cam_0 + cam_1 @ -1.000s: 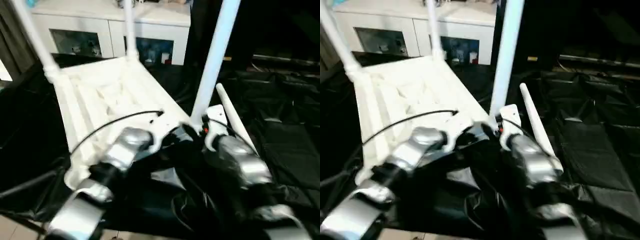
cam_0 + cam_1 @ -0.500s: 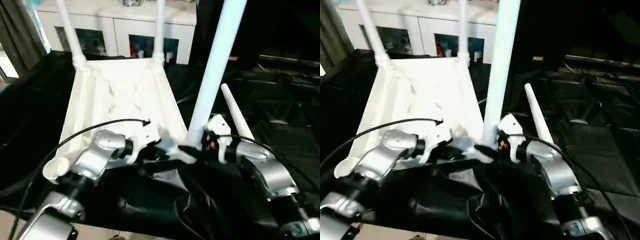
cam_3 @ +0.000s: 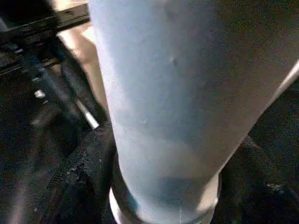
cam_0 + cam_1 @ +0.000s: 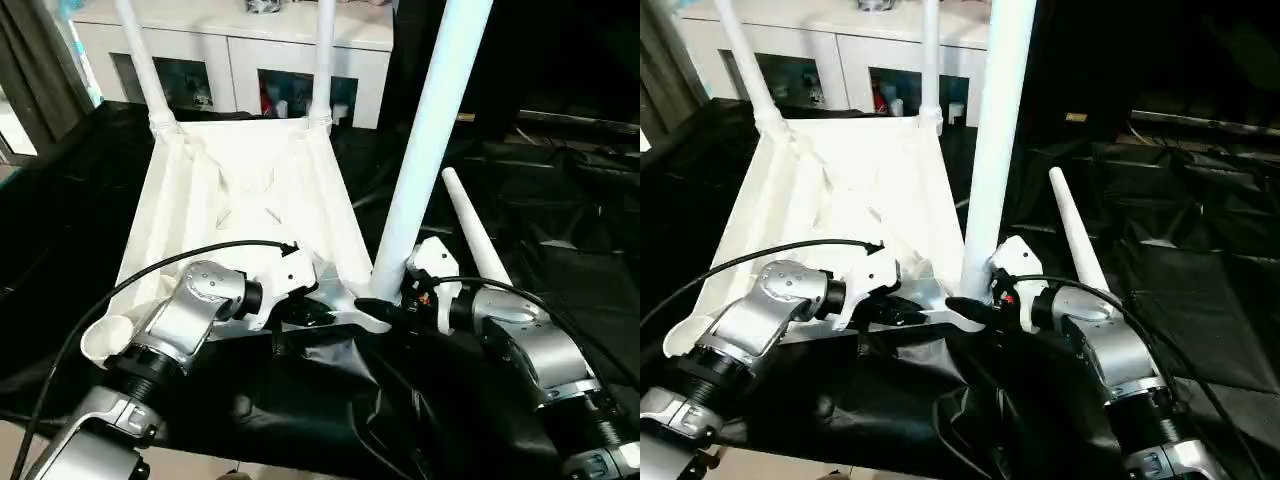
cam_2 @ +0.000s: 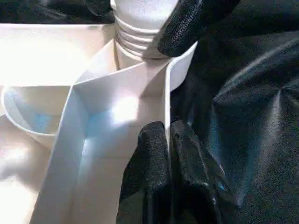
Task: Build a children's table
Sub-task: Rotate leg to tighten
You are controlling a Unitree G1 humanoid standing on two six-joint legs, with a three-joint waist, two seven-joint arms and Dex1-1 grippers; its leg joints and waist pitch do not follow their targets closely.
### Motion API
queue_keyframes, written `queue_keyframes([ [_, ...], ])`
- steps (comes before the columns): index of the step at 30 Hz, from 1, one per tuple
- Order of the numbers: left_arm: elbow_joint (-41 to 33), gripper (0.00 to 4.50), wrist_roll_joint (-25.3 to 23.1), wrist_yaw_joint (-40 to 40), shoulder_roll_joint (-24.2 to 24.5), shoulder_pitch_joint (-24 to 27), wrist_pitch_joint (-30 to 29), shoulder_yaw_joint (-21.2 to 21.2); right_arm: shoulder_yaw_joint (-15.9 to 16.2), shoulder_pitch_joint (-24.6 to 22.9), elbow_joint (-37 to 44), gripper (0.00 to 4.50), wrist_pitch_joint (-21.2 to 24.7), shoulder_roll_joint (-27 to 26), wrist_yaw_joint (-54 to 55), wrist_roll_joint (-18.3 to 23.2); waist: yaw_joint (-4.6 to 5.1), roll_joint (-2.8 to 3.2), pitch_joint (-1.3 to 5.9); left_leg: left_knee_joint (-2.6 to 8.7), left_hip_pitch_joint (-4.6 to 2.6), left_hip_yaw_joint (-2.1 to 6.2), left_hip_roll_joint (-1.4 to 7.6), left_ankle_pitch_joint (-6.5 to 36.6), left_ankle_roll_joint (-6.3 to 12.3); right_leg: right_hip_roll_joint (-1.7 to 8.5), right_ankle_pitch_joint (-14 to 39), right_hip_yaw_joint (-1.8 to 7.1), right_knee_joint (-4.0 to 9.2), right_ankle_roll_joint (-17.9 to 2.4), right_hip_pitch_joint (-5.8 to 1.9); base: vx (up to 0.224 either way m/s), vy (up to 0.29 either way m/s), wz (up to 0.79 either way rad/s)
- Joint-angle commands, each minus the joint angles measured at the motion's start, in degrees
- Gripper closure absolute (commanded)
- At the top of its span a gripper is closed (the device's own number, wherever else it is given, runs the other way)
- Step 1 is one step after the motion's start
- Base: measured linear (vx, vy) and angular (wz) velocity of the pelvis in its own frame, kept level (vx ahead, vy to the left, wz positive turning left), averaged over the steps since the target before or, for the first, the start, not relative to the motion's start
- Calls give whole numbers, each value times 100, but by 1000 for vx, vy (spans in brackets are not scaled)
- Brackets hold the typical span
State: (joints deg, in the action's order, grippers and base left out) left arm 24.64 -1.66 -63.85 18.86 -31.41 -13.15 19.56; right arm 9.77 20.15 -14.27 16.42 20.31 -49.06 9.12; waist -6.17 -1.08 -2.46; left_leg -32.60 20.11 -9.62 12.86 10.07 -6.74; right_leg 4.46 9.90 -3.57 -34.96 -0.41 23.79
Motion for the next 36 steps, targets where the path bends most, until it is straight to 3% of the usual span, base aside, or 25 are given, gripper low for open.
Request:
queue_keyframes([
  [1, 71, 450, 51, 349, -263, -164, -122, -63, 36, -8, -143, 179, 39, -189, 414, -152, 17, -25, 319, 344, 20, -68, -31, 1264, 108, 253, 1592, 208, 467, -866, -328, 0, 0, 0],
  [4, 296, 450, -84, 868, -427, -291, -294, -160, -104, 63, -430, 182, 107, -477, 1000, -233, 39, -27, 316, 356, 19, -54, -31, 1336, 63, 261, 1797, 202, 485, -791, -326, 0, 0, 0],
  [5, 500, 450, -150, 1358, -606, -413, -457, -279, -248, 171, -687, 183, 200, -727, 1509, -262, 74, -27, 310, 349, 20, -70, -42, 1356, 53, 253, 1831, 213, 490, -799, -292, 0, 0, 0],
  [8, 773, 450, -208, 1991, -856, -577, -658, -449, -442, 328, -1027, 183, 323, -1048, 2165, -279, 100, -37, 304, 355, 19, -56, -66, 1391, -21, 258, 2162, 189, 531, -717, -314, 0, 0, 0],
  [9, 1054, 450, -243, 2617, -1171, -780, -912, -604, -739, 576, -1476, 183, 367, -1473, 3005, -243, 109, -50, 310, 350, 7, -58, -55, 1408, 3, 262, 2191, 199, 544, -669, -299, 0, 0, 0],
  [10, 1054, 450, -243, 2617, -1171, -780, -912, -604, -739, 576, -1476, 183, 367, -1473, 3005, -243, 112, -31, 315, 342, 2, -55, -69, 1371, -14, 266, 2154, 203, 535, -700, -284, 0, 0, 0],
  [11, 1314, 450, -298, 3205, -1504, -971, -1031, -684, -1041, 859, -1955, 183, 424, -1869, 3790, -160, 124, -50, 334, 339, 17, -54, -77, 1263, -46, 259, 2042, 201, 513, -700, -301, 0, 0, 0],
  [13, 1479, 450, -336, 3530, -1735, -1076, -1014, -682, -1111, 1032, -2221, 183, 359, -2065, 4059, -142, 117, -45, 341, 337, 3, -55, -59, 1223, -19, 244, 1738, 202, 495, -729, -301, 0, 0, 0],
  [14, 1480, 450, -336, 3531, -1735, -1076, -1014, -682, -1111, 1033, -2222, 183, 359, -2065, 4060, -142, 119, -41, 338, 335, 15, -55, -63, 1216, -5, 245, 1642, 203, 488, -754, -305, 0, 0, 0],
  [17, 1681, 450, -444, 3773, -1966, -1164, -877, -592, -1001, 1183, -2325, 114, 184, -2242, 4006, -254, 87, -55, 363, 312, 43, -68, -76, 970, 136, 240, 1047, 206, 437, -862, -353, 0, 0, 0],
  [21, 1797, 450, -458, 3875, -2035, -1203, -833, -597, -1022, 1244, -2379, 85, 122, -2279, 3983, -293, 136, -74, 352, 330, 63, -59, -87, 1075, 164, 251, 1386, 185, 474, -761, -372, 0, 0, 0],
  [23, 1953, 450, -460, 3950, -2084, -1251, -715, -590, -1015, 1304, -2507, 85, -116, -2254, 4090, -398, 163, -56, 335, 332, 40, -64, -83, 1216, 160, 242, 1641, 186, 517, -714, -332, 0, 0, 0],
  [26, 1997, 450, -451, 3970, -2084, -1249, -591, -601, -985, 1257, -2413, 85, -211, -2187, 4115, -447, 161, -63, 332, 341, 39, -57, -77, 1272, 149, 245, 1694, 187, 516, -720, -334, 0, 0, 0],
  [28, 2091, 450, -445, 3996, -2069, -1287, -211, -651, -969, 1078, -2061, 85, -254, -2025, 4145, -552, 142, -115, 329, 334, 39, -70, -74, 1209, 196, 245, 1666, 196, 518, -688, -327, 0, 0, 0],
  [32, 2118, 450, -257, 4166, -2064, -1393, 265, -959, -1021, 749, -1515, 85, -108, -1915, 4108, -536, 85, -98, 328, 334, 44, -71, -76, 1138, 250, 242, 1493, 203, 514, -675, -344, 0, 0, 0],
  [33, 2100, 422, -201, 4197, -2055, -1416, 372, -1038, -1021, 675, -1408, 80, -97, -1899, 4108, -555, 87, -101, 342, 331, 54, -64, -75, 1097, 240, 249, 1433, 205, 489, -687, -355, 0, 0, 0],
  [34, 1995, 422, -62, 4201, -2047, -1416, 412, -1193, -1010, 590, -1310, 80, -108, -1888, 4118, -585, 82, -54, 351, 331, 53, -55, -65, 1038, 224, 251, 1296, 207, 469, -735, -349, 0, 0, 0],
  [35, 1927, 422, 17, 4201, -2040, -1412, 424, -1279, -1003, 545, -1260, 80, -117, -1882, 4125, -602, 89, -75, 360, 320, 59, -60, -65, 995, 222, 247, 1115, 208, 455, -811, -353, 0, 0, 0],
  [36, 1661, 402, 92, 4216, -1957, -1359, 358, -1392, -983, 465, -1169, 78, -134, -1873, 4176, -647, 79, -38, 376, 312, 60, -50, -59, 933, 197, 255, 943, 208, 420, -874, -367, 0, 0, 0],
])
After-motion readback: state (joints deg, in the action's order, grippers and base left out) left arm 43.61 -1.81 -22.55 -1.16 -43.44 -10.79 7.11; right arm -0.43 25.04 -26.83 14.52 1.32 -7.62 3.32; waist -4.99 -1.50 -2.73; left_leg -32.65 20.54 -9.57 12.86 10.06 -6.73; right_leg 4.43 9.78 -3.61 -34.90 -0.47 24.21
